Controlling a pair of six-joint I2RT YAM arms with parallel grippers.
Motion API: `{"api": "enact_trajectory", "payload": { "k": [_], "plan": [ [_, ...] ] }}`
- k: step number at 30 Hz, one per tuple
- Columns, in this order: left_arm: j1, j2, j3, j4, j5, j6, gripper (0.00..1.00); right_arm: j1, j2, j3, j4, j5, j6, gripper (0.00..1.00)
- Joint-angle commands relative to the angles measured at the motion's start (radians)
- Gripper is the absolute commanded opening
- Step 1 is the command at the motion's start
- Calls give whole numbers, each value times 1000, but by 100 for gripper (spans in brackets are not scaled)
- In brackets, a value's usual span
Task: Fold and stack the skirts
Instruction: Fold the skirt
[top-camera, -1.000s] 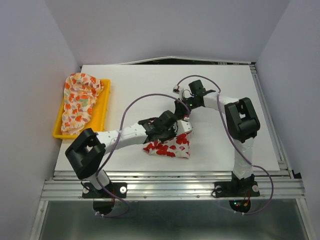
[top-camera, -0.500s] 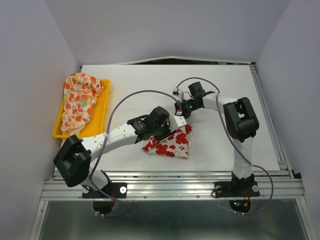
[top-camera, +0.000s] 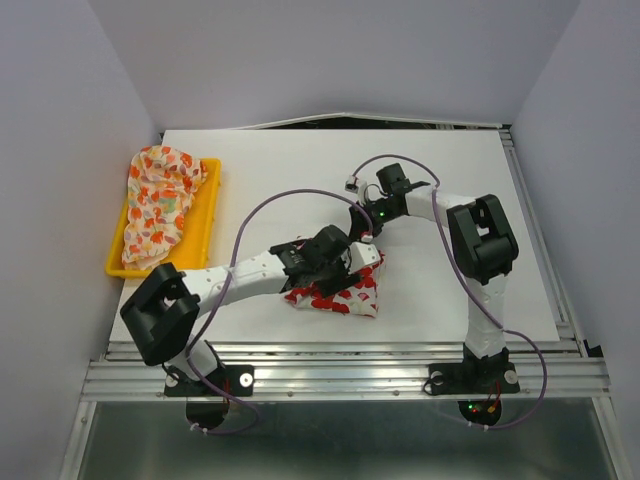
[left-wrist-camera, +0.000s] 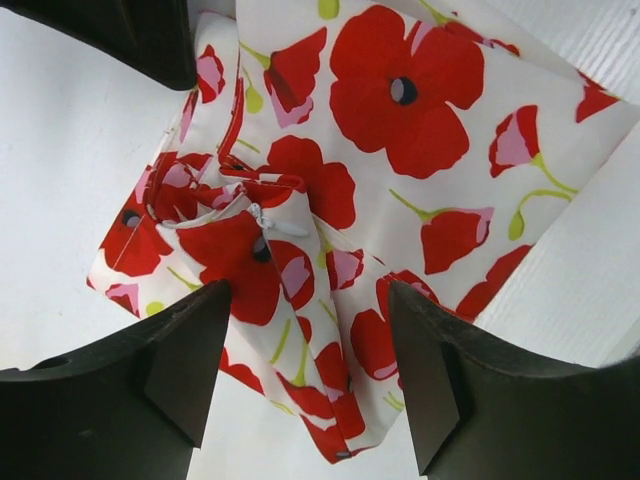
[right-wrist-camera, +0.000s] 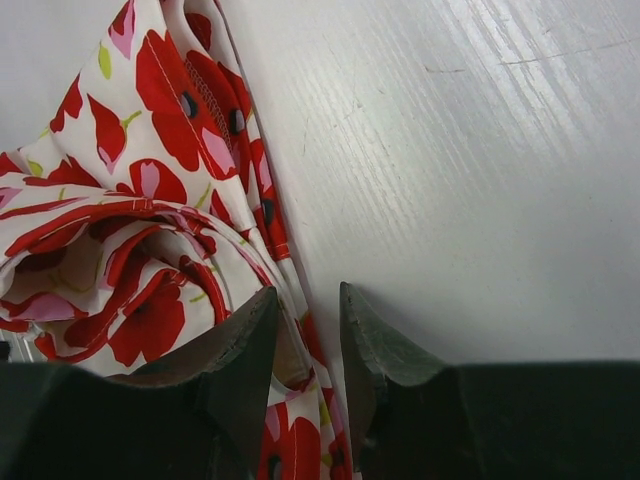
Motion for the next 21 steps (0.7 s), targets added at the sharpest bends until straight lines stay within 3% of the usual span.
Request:
{"api": "enact_trajectory", "payload": {
  "k": [1,4,8,10,13,15,21],
  "plan": [
    [-6,77,-13,49,-110,-1,72,9,-40,25,-33,-3,-44,37],
    [4,56,-19,78,-131,-15,60,9,-34,16,-34,0,-55,37],
    [30,4,-19,95,-166,-35,32,9,-24,5,-40,4,-86,36],
    [52,-36,-24,110,-163,-47,25,9,-24,-1,-42,10,-96,36],
    [87,-69,-25,135,-138,-51,5,9,-26,-7,-40,14,-112,36],
    [124,-66,-19,138,-89,-56,0,9,-27,-13,-40,14,-121,36],
    [262,72,40,96,173,-93,0,9,-30,-22,-39,14,-129,35]
  ]
}}
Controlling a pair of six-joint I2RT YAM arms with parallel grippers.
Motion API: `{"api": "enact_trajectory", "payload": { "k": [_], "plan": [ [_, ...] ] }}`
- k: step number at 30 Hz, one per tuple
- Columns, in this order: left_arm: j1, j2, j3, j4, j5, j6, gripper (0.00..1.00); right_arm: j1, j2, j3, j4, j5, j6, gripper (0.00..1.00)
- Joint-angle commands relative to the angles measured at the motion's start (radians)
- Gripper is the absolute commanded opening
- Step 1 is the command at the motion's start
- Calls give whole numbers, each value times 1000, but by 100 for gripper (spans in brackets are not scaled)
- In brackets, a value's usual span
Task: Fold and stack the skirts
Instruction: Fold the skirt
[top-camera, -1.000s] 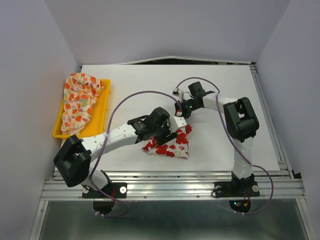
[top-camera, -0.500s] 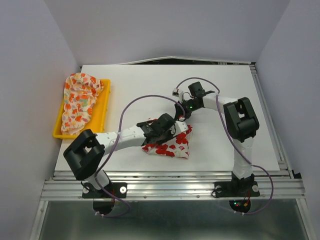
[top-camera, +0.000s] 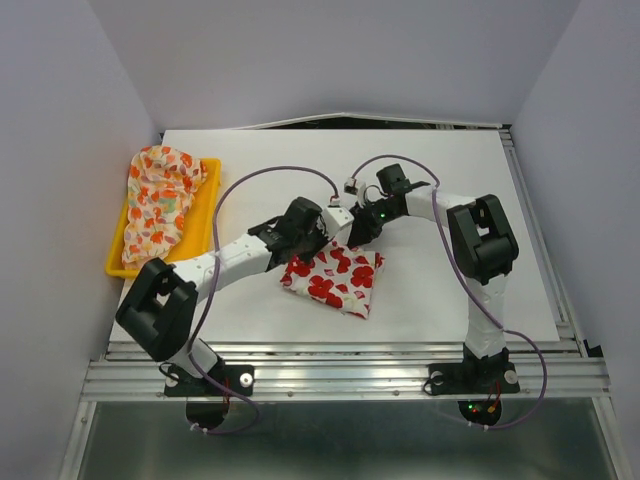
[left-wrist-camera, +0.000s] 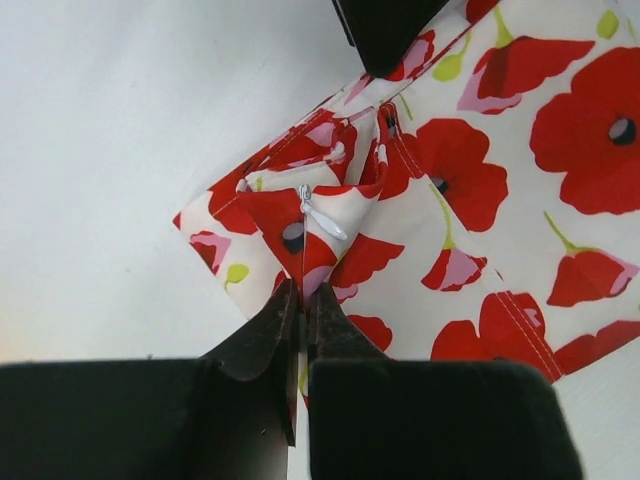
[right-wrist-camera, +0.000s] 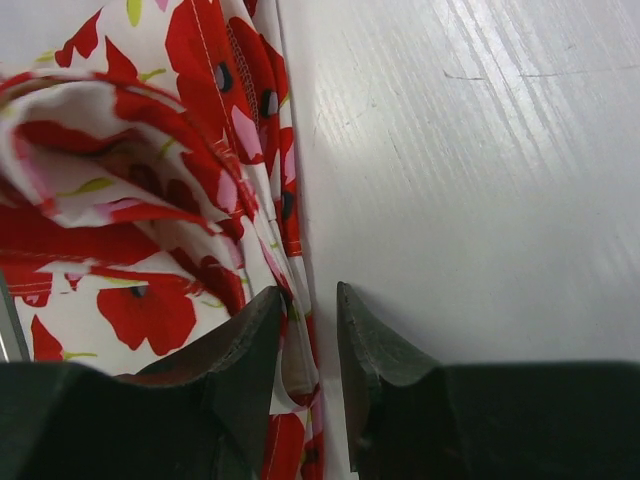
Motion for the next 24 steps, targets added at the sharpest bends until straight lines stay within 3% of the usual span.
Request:
{"api": "enact_trajectory", "payload": {
  "k": [1,8,13,17,24],
  "plan": [
    [83,94,61,-8,185,-48,0,10,-30,-20,-25,30,-34,35],
    [185,192,101,64,363,-56,0,10,-40,-29,-24,25,-45,34],
    [193,147,78,118,427,-63,0,10,-33,-34,-21,28,-50,31],
    [203,122,55,168,423,-95,0,10,-38,-42,-11,27,-59,26],
    [252,254,105,177,406,-175,0,10,-41,-54,-2,27,-70,13]
  ]
}}
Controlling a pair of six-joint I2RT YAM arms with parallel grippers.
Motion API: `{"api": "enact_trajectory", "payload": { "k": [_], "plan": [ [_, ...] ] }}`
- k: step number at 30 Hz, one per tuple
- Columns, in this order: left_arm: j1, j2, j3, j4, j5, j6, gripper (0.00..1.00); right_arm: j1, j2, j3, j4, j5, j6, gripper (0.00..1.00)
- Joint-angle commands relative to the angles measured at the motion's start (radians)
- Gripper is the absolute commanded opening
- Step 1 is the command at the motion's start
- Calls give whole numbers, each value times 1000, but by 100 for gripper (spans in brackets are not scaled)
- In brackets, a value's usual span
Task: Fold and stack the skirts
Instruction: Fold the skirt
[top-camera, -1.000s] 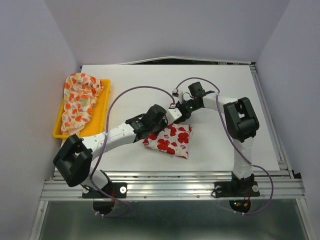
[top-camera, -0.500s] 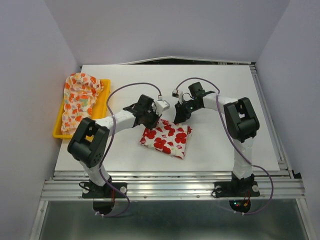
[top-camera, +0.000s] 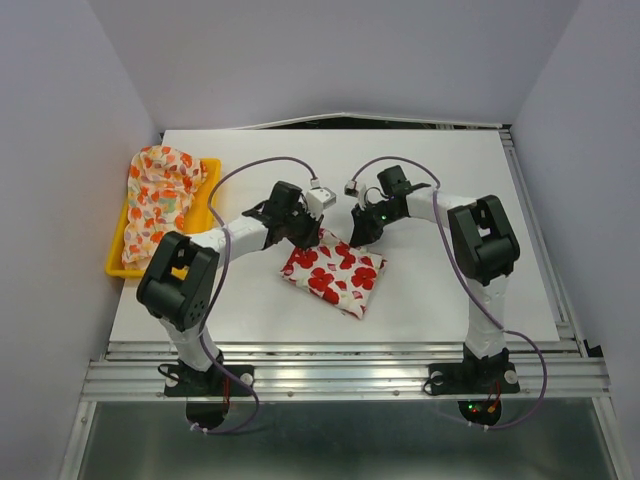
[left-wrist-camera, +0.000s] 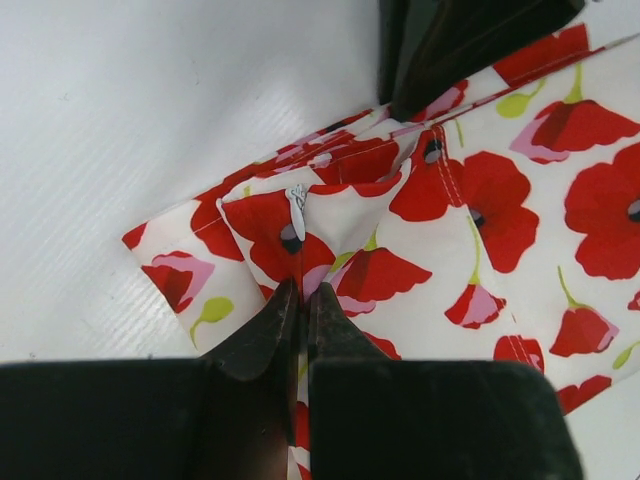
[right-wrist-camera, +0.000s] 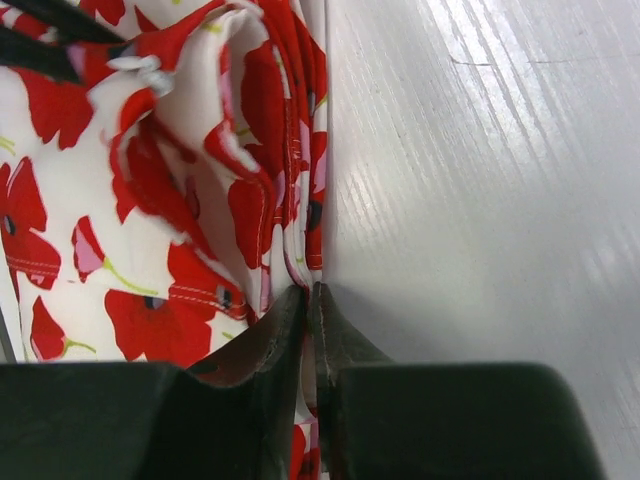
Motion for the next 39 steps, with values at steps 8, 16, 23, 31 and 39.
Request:
{"api": "enact_trajectory", "payload": {
  "k": [8,16,23,31,39],
  "plan": [
    [59,244,162,-42,-24,-169,0,-2,-76,-4,23,114,24,48],
    [66,278,163,-53,-16,-215,0,-61,-322,59,51,159,253,68],
    [88,291,159,-65,-27,-256,0,25,-410,-206,302,-114,684,61],
    [106,249,136,-59,-26,-264,6,65,-271,-426,476,-66,799,61],
    [132,160,79,-91,-43,-227,29,74,-177,-343,363,89,669,59]
  ]
}}
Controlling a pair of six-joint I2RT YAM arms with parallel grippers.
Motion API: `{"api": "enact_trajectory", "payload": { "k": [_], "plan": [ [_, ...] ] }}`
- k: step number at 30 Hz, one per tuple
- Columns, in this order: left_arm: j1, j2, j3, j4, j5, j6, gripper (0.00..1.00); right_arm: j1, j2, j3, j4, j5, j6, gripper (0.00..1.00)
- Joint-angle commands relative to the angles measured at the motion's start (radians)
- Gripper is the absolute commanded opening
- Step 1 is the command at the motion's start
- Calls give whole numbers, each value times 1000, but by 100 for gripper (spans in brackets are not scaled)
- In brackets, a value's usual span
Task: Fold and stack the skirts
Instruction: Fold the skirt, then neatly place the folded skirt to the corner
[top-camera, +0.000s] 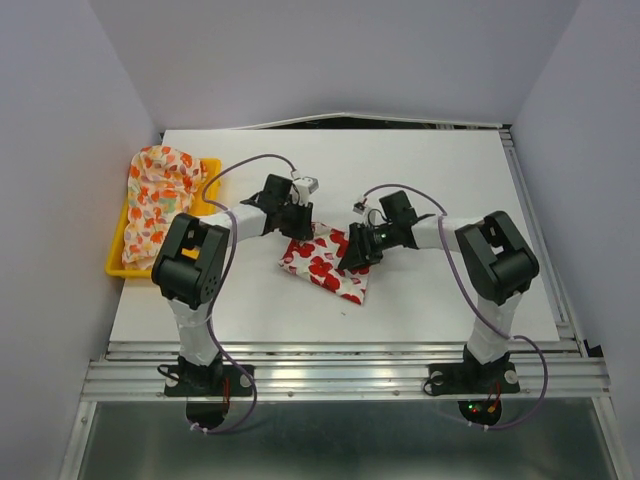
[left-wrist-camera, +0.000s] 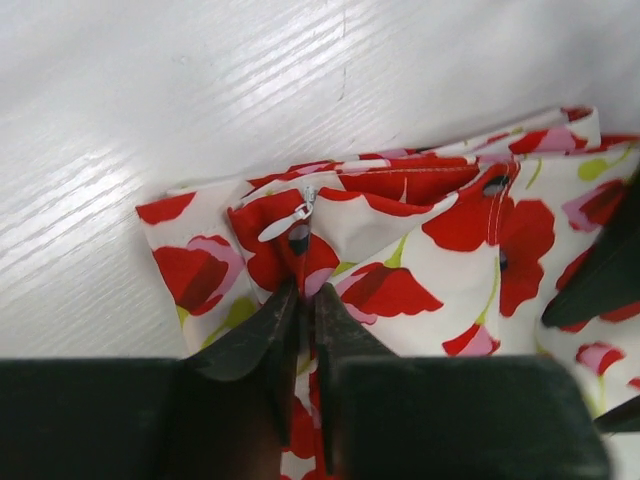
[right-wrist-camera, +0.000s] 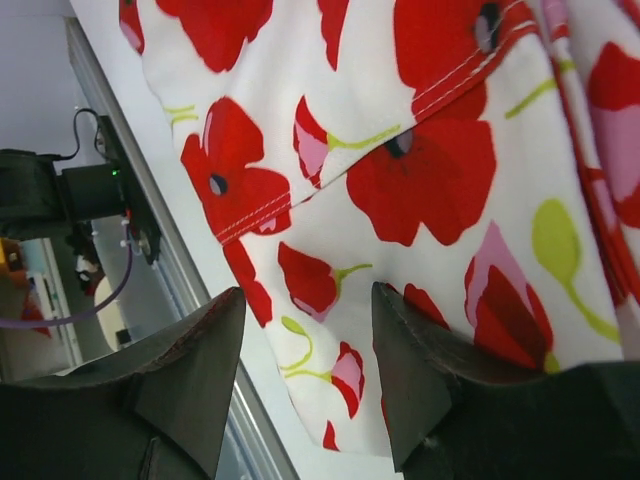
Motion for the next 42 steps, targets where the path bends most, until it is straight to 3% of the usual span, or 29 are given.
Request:
{"api": "enact_trajectory", "payload": {
  "k": [1,4,7,12,13,17,20,26,31,37,42],
  "plan": [
    [29,-66,-46,-120,-53,76,31,9,27,87,-38,132,-110,59],
    [31,-150,-54,-139,-41,110,41,9,21,133,-144,258,-228,57],
    [31,-265,-77,-148,-73,134,70,9,-2,147,-211,491,-314,57],
    [31,-432,-75,-191,-136,133,76,9,-25,155,-277,698,-446,59],
    [31,-457,-78,-191,-148,136,98,9,-51,161,-291,704,-448,62],
    [31,-586,-101,-186,-223,157,98,18,-177,190,-310,644,-371,79],
    [31,-644,-126,-189,-280,168,98,66,-243,224,-313,670,-344,83],
    [32,-678,-98,-254,-368,174,98,126,-248,253,-330,722,-215,82],
    [34,-690,-90,-266,-403,166,98,213,-162,242,-319,787,-141,82],
    [42,-658,-51,-278,-467,159,98,225,20,233,-297,977,-127,79],
    [43,-637,-14,-316,-474,179,98,187,33,156,-343,1057,-211,78]
  ]
}}
